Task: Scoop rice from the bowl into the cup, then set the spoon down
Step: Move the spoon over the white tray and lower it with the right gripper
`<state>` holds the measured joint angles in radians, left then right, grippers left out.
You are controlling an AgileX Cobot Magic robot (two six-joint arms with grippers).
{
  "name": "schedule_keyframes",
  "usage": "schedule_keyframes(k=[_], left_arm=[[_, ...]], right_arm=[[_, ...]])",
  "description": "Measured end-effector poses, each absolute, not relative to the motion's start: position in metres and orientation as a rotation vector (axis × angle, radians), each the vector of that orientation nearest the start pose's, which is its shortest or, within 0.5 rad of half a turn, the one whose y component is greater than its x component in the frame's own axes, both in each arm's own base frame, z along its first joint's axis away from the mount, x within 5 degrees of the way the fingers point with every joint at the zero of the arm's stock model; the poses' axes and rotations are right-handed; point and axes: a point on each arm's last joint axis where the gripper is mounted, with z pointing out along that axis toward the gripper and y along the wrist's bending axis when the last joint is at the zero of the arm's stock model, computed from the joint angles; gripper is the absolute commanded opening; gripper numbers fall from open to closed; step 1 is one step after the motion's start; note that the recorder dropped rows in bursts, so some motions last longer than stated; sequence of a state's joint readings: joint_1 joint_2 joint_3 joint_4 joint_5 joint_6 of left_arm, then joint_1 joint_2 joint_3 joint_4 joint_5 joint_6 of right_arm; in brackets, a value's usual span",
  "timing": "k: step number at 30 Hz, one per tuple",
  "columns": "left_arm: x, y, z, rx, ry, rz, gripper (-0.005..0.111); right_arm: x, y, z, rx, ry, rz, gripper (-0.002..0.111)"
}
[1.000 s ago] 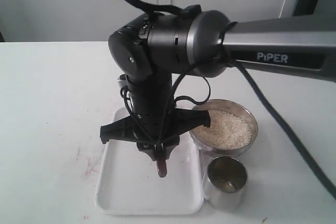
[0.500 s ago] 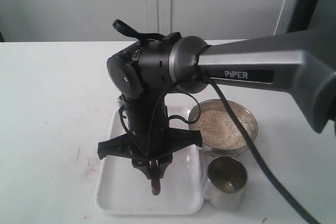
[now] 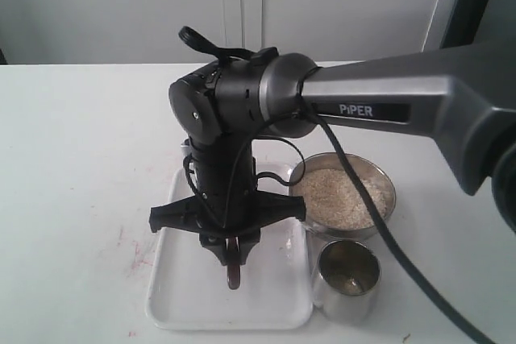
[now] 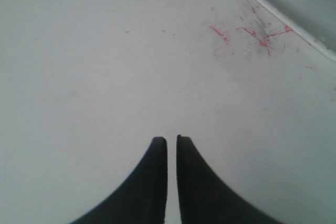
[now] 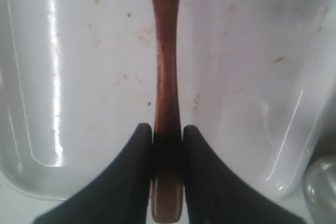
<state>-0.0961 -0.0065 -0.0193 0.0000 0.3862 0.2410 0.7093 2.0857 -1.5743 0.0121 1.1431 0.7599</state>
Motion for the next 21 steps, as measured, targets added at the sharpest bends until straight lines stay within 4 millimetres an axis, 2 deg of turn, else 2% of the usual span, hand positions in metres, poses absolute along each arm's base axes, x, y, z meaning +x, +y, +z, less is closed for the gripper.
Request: schedule_keyframes(k=[9,13,19,21], left_arm=[[0.051,-0.005,0.185,0.309,1.819,0.101,0.014],[0.051,-0.005,0.185,0.309,1.819,0.101,0.014],[0.051,-0.005,0.185,0.309,1.819,0.101,0.014],[0.051,-0.005,0.185,0.309,1.819,0.101,0.014]], right_arm=[[0.313,0.268,0.162,0.081,3.174,-0.002,0.000],[0.314,0.268,0.163,0.074,3.170,-0.005,0.001],[0.314,0.268,0.163,0.042,3.167,-0.006,0.022],[0.314,0.268,0.163,0.040,3.166,-0.008,0.023]])
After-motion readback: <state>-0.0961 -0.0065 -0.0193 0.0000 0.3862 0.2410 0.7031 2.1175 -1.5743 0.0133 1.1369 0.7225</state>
